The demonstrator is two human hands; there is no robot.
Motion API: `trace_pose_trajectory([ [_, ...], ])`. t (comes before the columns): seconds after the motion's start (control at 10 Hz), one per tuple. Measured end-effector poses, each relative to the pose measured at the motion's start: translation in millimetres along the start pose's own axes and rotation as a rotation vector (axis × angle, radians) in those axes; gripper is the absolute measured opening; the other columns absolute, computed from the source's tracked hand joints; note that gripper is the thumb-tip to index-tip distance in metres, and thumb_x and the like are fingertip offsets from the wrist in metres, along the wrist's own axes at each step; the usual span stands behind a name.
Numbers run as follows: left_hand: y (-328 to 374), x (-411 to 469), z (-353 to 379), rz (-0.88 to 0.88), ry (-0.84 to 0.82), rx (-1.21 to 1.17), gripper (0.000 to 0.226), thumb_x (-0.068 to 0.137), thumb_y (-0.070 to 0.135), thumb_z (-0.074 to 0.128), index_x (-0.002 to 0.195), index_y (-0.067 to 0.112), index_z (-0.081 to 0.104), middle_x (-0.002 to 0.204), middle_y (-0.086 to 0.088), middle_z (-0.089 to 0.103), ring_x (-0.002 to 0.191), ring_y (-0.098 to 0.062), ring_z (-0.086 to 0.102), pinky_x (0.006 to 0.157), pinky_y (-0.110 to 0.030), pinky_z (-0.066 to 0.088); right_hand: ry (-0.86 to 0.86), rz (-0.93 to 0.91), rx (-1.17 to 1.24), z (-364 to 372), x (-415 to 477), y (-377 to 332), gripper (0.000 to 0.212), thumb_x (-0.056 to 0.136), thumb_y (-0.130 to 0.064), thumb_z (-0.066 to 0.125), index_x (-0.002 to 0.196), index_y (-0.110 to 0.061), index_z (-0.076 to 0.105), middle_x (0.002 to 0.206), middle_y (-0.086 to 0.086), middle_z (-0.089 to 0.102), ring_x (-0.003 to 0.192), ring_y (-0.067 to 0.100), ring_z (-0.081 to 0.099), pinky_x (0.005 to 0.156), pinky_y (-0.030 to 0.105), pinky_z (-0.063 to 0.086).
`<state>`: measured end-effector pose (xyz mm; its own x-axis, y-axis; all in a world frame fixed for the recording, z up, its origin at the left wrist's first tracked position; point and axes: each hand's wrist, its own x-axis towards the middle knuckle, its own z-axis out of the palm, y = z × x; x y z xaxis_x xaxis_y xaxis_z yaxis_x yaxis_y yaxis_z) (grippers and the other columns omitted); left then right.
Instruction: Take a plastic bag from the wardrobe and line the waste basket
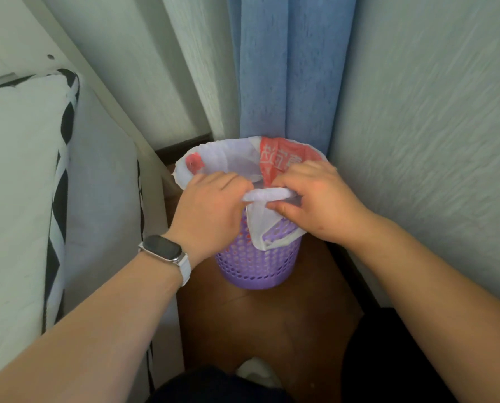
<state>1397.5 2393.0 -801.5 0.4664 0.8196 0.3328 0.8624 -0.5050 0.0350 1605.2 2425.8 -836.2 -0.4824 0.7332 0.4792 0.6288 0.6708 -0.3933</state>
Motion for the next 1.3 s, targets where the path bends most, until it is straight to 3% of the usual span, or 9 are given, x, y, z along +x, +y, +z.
trace_pose_trajectory([
  [0.1,5.0,-11.9,15.8,-0.035,-0.011,0.025,0.009,0.079,0.009,0.057,0.084,0.011,0.064,0.074,-0.008,0.064,0.067,-0.032,0.061,0.067,-0.033,0.041,-0.085,0.005,-0.003,17.1,-5.1,4.7,0.018,0.078,-0.035,0.066,0.078,-0.017,0.065,0.076,0.003,0.062,0.075,0.031,0.06,0.071,0.044,0.046],
  [0.3,2.5,-31.0,45.2,-0.057,-0.101,0.028,0.02,0.068,0.004,0.078,0.081,0.01,0.065,0.071,-0.008,0.065,0.063,-0.031,0.062,0.062,-0.036,0.049,-0.243,0.04,-0.053,47.9,-16.3,8.0,0.009,0.075,-0.025,0.061,0.074,-0.016,0.062,0.074,0.002,0.057,0.075,0.032,0.057,0.07,0.041,0.043],
  [0.6,-2.8,-53.8,72.4,-0.111,-0.291,0.052,0.019,0.075,0.011,0.076,0.088,0.014,0.063,0.079,-0.006,0.066,0.071,-0.03,0.064,0.067,-0.038,0.052,-0.366,0.035,-0.072,79.9,-28.7,5.9,0.01,0.074,-0.016,0.07,0.073,-0.016,0.06,0.075,0.003,0.057,0.074,0.031,0.057,0.069,0.04,0.041],
  [0.7,-1.3,-60.2,77.9,-0.137,-0.379,0.067,0.013,0.089,0.021,0.063,0.101,0.016,0.062,0.098,-0.006,0.067,0.09,-0.028,0.063,0.084,-0.038,0.048,-0.437,0.025,-0.085,82.6,-33.1,2.1,0.01,0.075,-0.015,0.071,0.08,-0.015,0.063,0.083,0.007,0.061,0.08,0.032,0.057,0.074,0.04,0.041],
  [0.8,-3.7,-69.9,84.6,-0.158,-0.479,0.022,0.02,0.098,0.032,0.048,0.113,0.022,0.057,0.116,-0.001,0.062,0.108,-0.021,0.057,0.099,-0.033,0.04,-0.604,0.014,-0.125,84.1,-35.0,0.1,0.015,0.083,-0.026,0.066,0.095,-0.019,0.062,0.094,0.0,0.056,0.093,0.025,0.052,0.084,0.039,0.035],
  [0.9,-6.5,-74.0,85.2,-0.201,-0.494,-0.044,0.024,0.095,0.038,0.049,0.114,0.027,0.058,0.115,0.004,0.062,0.107,-0.017,0.056,0.098,-0.03,0.037,-0.671,0.048,-0.091,80.4,-33.1,1.9,0.032,0.084,-0.045,0.063,0.11,-0.028,0.059,0.102,-0.008,0.055,0.101,0.019,0.051,0.094,0.038,0.034],
  [1.0,-2.4,-69.8,78.0,-0.204,-0.458,-0.115,0.03,0.087,0.044,0.05,0.11,0.027,0.058,0.104,0.008,0.061,0.099,-0.015,0.055,0.092,-0.031,0.038,-0.636,0.073,-0.026,68.9,-24.8,3.7,0.044,0.081,-0.055,0.058,0.118,-0.03,0.058,0.11,-0.006,0.059,0.108,0.019,0.051,0.1,0.041,0.033],
  [1.1,-0.3,-56.8,70.4,-0.214,-0.431,-0.142,0.037,0.085,0.042,0.048,0.116,0.026,0.058,0.112,0.007,0.061,0.104,-0.016,0.055,0.095,-0.034,0.041,-0.508,0.119,0.049,58.2,-15.4,2.2,0.048,0.081,-0.056,0.043,0.114,-0.028,0.062,0.111,-0.006,0.062,0.108,0.018,0.053,0.101,0.042,0.039],
  [1.3,0.3,-17.2,25.0,-0.214,-0.249,-0.068,0.045,0.087,0.039,0.032,0.117,0.019,0.06,0.121,-0.002,0.063,0.112,-0.023,0.056,0.095,-0.041,0.042,-0.301,0.287,0.038,48.7,-13.9,-13.7,0.037,0.089,-0.047,0.043,0.111,-0.025,0.062,0.111,-0.005,0.063,0.104,0.017,0.055,0.092,0.043,0.047],
])
